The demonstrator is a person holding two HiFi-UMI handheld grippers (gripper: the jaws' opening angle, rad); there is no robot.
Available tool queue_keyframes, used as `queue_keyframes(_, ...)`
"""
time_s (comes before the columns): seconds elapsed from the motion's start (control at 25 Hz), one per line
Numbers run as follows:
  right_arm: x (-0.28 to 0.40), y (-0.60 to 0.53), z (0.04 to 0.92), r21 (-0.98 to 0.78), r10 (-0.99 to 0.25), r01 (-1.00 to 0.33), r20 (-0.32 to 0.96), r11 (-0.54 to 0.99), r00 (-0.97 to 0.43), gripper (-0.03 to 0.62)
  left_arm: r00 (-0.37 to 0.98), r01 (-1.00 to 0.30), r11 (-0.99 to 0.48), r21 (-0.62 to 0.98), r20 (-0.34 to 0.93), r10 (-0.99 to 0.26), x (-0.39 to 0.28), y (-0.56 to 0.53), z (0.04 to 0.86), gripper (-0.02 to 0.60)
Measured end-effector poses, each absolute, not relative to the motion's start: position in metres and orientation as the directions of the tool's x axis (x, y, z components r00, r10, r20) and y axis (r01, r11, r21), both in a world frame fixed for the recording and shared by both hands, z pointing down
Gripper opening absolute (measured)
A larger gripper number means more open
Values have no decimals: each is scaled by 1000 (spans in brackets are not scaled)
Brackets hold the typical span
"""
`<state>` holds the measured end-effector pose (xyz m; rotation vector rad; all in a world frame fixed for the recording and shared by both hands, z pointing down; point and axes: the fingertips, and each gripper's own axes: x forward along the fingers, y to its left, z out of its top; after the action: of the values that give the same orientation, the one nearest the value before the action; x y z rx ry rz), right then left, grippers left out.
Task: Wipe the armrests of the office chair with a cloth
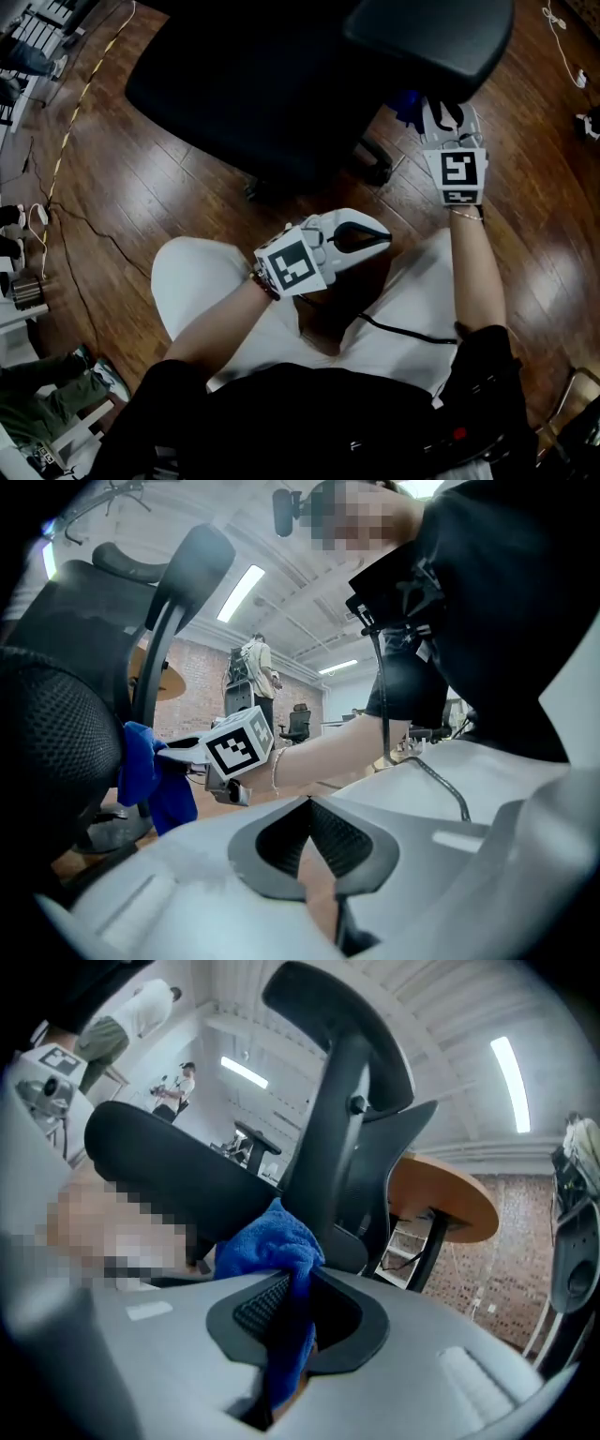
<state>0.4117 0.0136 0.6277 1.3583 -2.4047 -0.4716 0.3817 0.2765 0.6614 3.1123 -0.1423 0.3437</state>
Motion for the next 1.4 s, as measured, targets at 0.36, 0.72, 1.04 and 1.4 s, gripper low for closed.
queue_keyframes(0.36, 426, 21, 586, 249, -840, -807, 60, 535, -539, 41, 976, -116, -992, -46, 178, -122, 382, 268, 644, 6)
queue_keyframes(0.72, 436, 13, 495, 111, -790, -789, -45, 604, -611, 38, 980, -98, -994, -38, 168, -103, 383, 272, 642, 6)
queue_keyframes(1.04, 419, 16, 403, 357, -769, -777, -205, 518, -606, 37, 981, -88, -995, -50, 171, -95, 381, 276, 642, 6)
queue_keyframes(1.4, 422, 17, 541, 742, -761, -505, 11, 441, -649, 37, 984, -71, -996, -58, 160, -79, 382, 284, 640, 6)
